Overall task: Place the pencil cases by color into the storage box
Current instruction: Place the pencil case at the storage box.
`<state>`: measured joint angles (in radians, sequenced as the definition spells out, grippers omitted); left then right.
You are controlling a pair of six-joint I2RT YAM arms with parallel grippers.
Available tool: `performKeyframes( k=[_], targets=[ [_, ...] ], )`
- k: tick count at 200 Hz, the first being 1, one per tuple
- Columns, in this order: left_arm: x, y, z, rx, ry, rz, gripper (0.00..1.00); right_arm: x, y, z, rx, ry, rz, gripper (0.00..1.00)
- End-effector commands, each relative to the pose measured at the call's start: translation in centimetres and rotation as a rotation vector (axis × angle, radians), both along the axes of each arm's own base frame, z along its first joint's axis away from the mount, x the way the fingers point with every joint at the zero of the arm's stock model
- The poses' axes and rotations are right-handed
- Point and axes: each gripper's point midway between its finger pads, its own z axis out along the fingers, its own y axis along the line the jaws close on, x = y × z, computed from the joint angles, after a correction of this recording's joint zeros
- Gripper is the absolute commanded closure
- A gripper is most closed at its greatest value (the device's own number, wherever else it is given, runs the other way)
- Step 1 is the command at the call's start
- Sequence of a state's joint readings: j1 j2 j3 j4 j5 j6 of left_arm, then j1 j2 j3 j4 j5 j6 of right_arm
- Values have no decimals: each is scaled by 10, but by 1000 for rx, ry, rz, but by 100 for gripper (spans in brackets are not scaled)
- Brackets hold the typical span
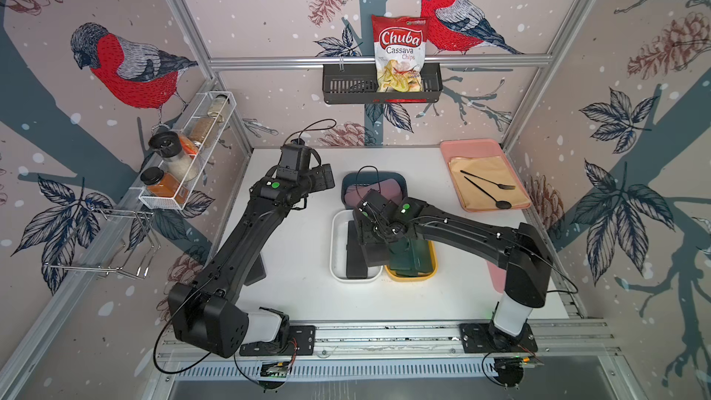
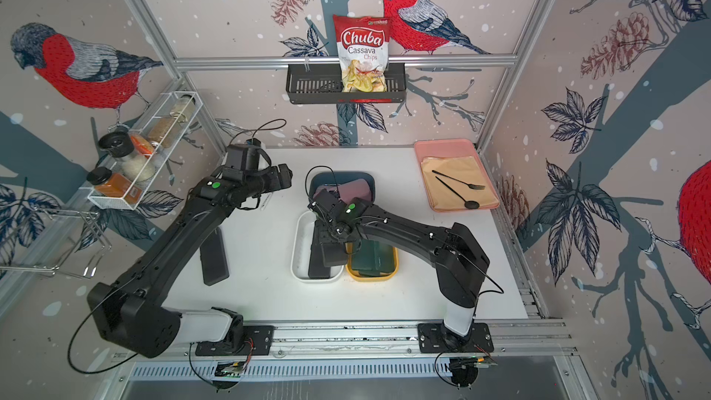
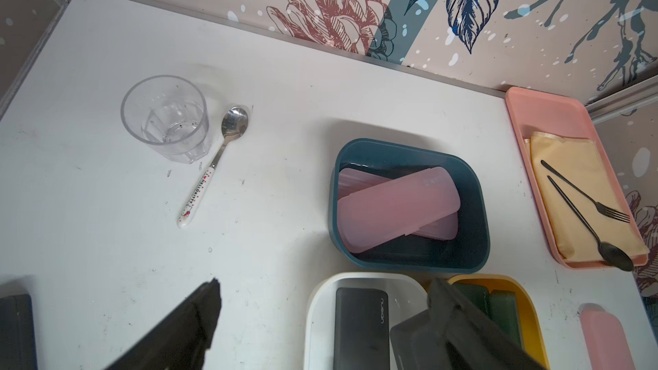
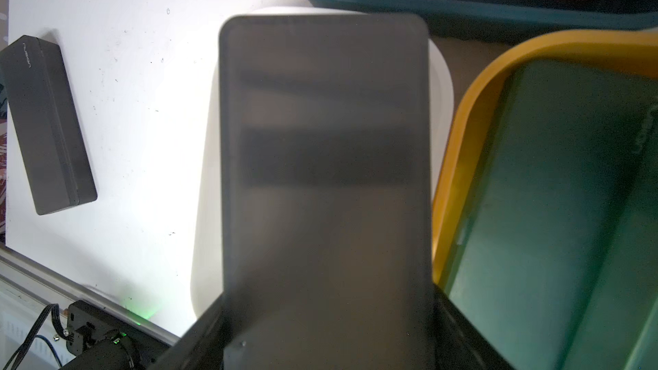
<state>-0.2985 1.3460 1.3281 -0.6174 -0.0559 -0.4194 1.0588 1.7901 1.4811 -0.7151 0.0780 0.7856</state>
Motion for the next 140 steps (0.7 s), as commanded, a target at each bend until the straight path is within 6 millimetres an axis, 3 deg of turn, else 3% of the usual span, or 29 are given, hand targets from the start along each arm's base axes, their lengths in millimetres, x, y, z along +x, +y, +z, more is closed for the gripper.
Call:
performKeyframes(
  k=[1, 140],
  targets=[
    [-5, 3, -2, -4, 10, 16, 5, 5, 7, 2, 6, -33, -30, 40],
    [-10, 10, -4, 10, 14, 31, 6, 9, 22, -34, -58, -4, -1, 40]
  ],
)
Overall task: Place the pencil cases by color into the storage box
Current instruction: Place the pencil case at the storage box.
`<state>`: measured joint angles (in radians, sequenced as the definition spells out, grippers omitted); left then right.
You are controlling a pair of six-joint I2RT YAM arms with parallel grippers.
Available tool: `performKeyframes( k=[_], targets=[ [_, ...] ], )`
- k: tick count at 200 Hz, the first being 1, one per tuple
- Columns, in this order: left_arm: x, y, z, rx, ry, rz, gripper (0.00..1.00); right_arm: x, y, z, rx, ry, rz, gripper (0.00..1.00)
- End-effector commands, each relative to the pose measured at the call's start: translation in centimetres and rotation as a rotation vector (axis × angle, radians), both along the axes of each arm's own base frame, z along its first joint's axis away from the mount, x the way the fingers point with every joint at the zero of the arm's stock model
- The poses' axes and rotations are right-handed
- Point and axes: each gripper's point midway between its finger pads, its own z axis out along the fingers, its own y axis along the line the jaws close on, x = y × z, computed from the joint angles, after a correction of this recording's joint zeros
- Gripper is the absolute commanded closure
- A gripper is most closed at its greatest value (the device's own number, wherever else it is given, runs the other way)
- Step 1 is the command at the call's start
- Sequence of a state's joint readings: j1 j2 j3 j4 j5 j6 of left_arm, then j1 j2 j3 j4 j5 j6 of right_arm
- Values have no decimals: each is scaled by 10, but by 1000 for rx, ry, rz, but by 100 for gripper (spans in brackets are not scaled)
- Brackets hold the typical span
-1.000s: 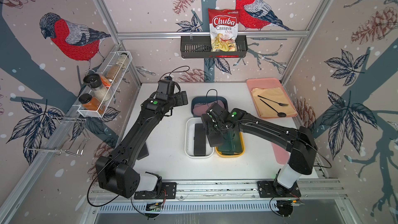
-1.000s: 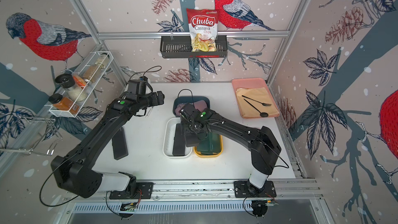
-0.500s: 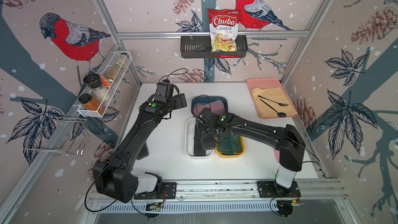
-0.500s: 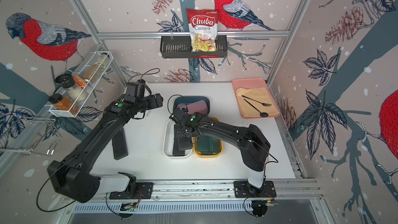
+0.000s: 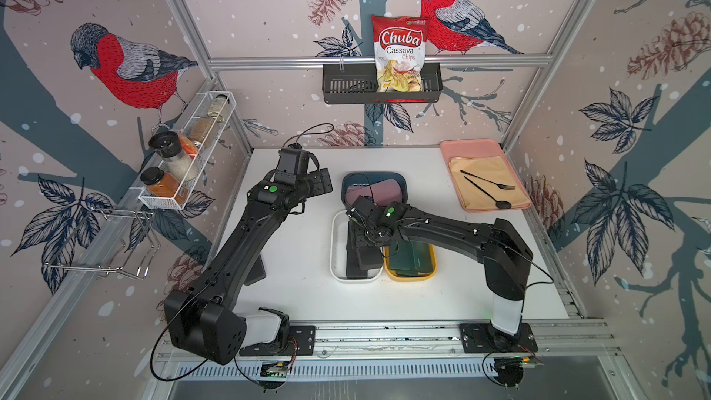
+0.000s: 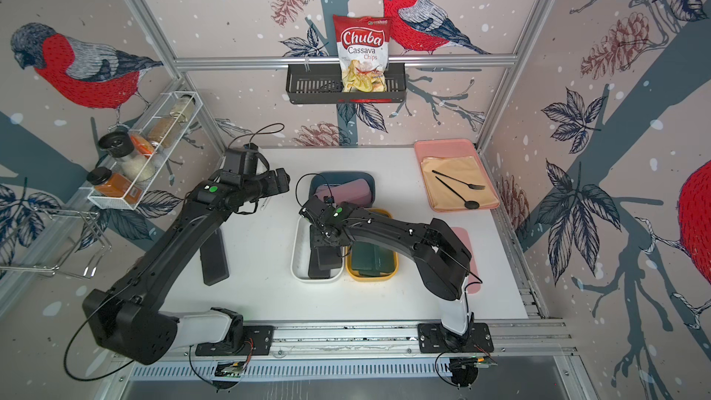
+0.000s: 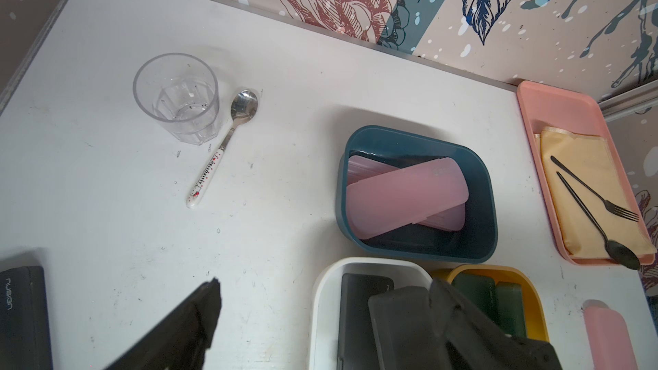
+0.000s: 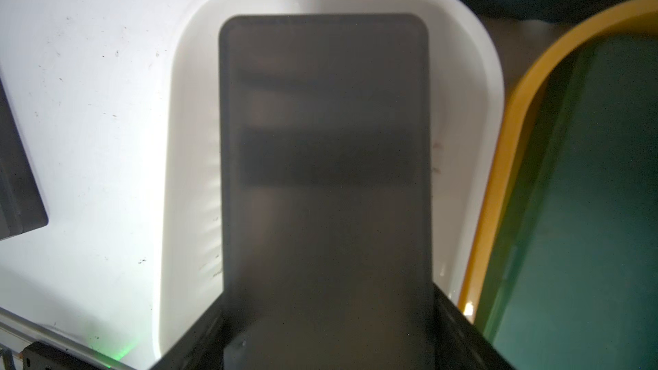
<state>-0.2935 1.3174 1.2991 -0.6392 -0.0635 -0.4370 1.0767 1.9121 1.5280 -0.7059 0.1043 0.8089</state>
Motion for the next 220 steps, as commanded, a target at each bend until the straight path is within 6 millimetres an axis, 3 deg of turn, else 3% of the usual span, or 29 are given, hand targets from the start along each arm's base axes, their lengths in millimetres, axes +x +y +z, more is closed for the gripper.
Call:
performKeyframes(
  k=[1, 102, 220],
  targets=[
    [-1, 4, 2, 12, -8, 9, 6, 6, 8, 0, 5, -23, 14, 40],
    [-11, 9, -7, 5, -6, 24, 6, 7, 9, -24, -49, -10, 35, 39],
    [-29, 18, -12, -4, -9, 55, 5, -2, 7, -48, -111, -11, 62, 30]
  ],
)
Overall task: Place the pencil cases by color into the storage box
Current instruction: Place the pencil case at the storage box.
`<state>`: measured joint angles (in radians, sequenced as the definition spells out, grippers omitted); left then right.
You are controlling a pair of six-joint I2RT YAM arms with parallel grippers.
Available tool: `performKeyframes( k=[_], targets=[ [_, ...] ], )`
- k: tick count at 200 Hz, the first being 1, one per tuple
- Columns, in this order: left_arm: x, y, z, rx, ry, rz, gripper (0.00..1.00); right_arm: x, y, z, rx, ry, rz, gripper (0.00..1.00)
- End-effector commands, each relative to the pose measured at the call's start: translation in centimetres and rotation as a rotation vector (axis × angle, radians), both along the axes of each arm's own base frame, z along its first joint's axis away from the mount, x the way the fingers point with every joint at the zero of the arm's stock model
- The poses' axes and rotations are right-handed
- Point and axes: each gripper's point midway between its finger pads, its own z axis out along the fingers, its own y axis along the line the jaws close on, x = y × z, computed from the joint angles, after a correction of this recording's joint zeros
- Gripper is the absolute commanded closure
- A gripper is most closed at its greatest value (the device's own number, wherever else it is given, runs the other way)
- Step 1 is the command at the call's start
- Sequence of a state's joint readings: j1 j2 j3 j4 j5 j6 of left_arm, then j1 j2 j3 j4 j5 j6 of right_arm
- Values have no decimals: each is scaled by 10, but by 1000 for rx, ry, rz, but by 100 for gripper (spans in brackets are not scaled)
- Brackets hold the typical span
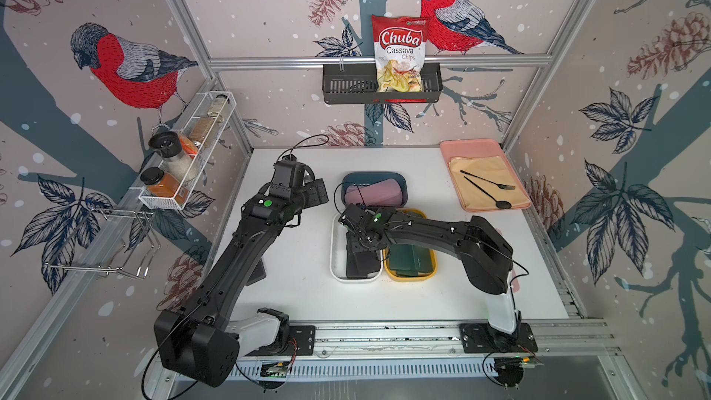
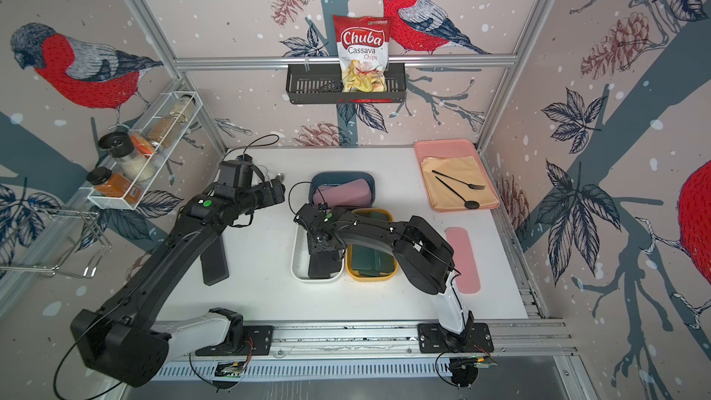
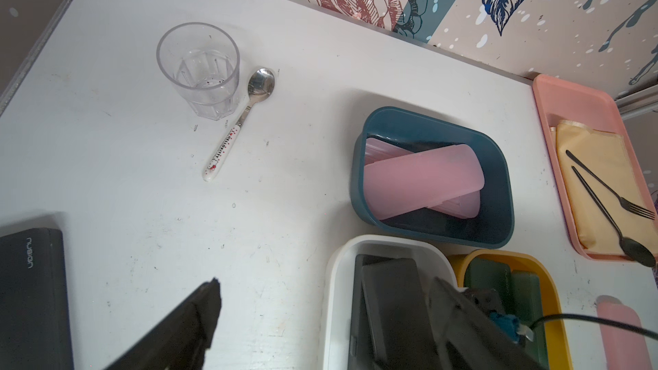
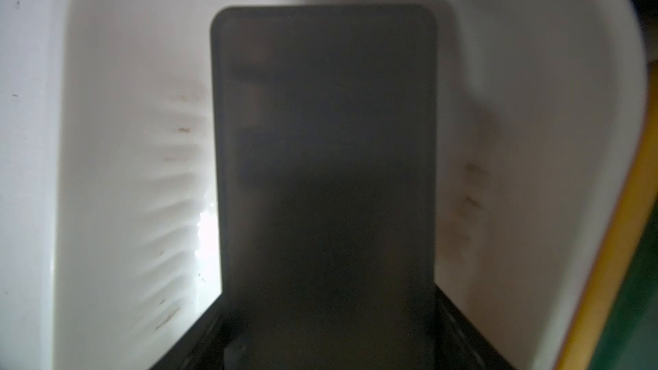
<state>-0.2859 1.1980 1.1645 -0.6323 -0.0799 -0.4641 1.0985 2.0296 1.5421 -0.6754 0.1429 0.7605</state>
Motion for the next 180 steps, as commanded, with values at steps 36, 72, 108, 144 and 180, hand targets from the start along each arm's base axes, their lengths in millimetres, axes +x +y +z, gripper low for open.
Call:
performKeyframes(
  k=[36, 72, 108, 144, 180],
  targets=[
    [-7, 7, 0, 5, -7, 26, 5, -4, -1, -7, -23, 0, 12, 25],
    [-10, 8, -3, 8, 3, 34, 5, -5, -1, -8, -25, 0, 14, 21],
    [-11, 9, -8, 12, 14, 35, 5, -5, 0, -8, -27, 0, 14, 15],
    [-13, 10, -11, 16, 22, 39, 5, -5, 1, -7, -26, -5, 16, 11],
    [-14, 12, -13, 26, 32, 48, 5, -3, 5, -1, -20, -21, 28, 9]
  ],
)
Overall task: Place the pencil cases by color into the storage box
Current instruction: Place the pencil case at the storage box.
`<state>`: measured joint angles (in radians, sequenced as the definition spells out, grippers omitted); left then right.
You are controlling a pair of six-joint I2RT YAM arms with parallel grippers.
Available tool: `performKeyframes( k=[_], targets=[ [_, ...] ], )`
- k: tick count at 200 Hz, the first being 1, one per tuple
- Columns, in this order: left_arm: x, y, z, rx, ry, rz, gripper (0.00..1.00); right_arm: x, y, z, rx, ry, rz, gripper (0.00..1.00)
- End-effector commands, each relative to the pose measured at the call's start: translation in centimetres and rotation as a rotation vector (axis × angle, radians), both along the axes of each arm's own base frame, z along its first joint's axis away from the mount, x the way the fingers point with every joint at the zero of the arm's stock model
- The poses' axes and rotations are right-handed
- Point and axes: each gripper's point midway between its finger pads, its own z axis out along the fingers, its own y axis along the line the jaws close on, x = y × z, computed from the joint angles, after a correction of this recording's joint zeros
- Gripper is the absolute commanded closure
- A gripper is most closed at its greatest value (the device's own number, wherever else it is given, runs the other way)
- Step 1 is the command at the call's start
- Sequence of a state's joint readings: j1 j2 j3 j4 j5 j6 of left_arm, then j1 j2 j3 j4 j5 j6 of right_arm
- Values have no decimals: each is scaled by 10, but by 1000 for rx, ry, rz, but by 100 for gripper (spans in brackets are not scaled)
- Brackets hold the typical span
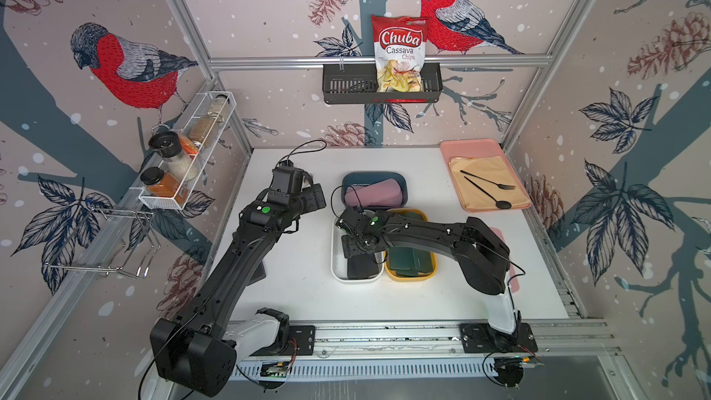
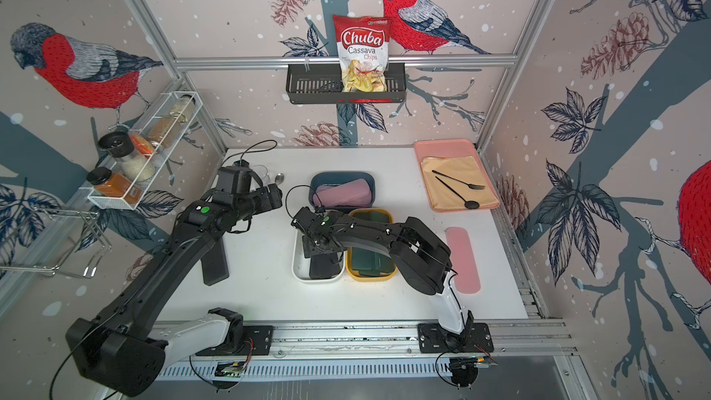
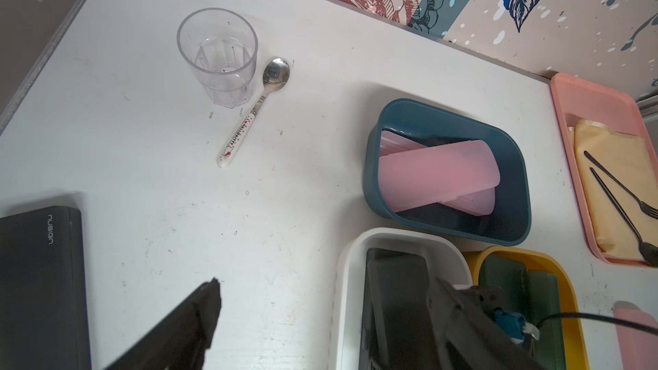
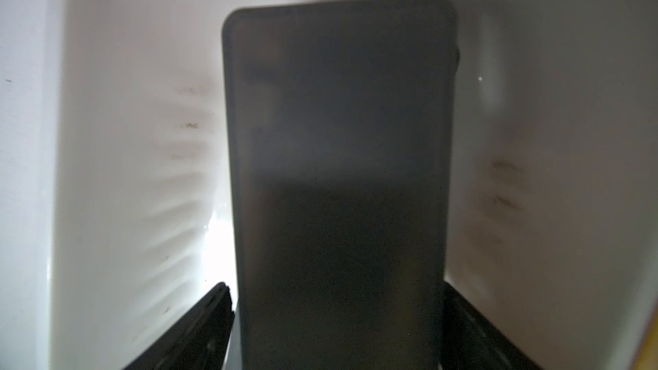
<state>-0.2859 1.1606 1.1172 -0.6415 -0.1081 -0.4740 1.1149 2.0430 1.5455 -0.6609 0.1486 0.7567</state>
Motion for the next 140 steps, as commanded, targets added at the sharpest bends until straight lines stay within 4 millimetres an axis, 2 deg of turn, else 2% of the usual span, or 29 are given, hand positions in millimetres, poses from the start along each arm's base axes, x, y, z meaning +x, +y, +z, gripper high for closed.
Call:
performKeyframes(
  k=[1, 60, 140],
  targets=[
    [-3, 4, -4, 9, 19, 22, 5, 1, -1, 3, -21, -14, 9, 9],
    [-6, 14, -3, 30, 32, 60, 5, 10, 10, 27, -1, -82, 27, 6],
    [-20, 43, -26, 40, 139, 164, 5, 22, 6, 52, -19, -173, 36, 5]
  ],
)
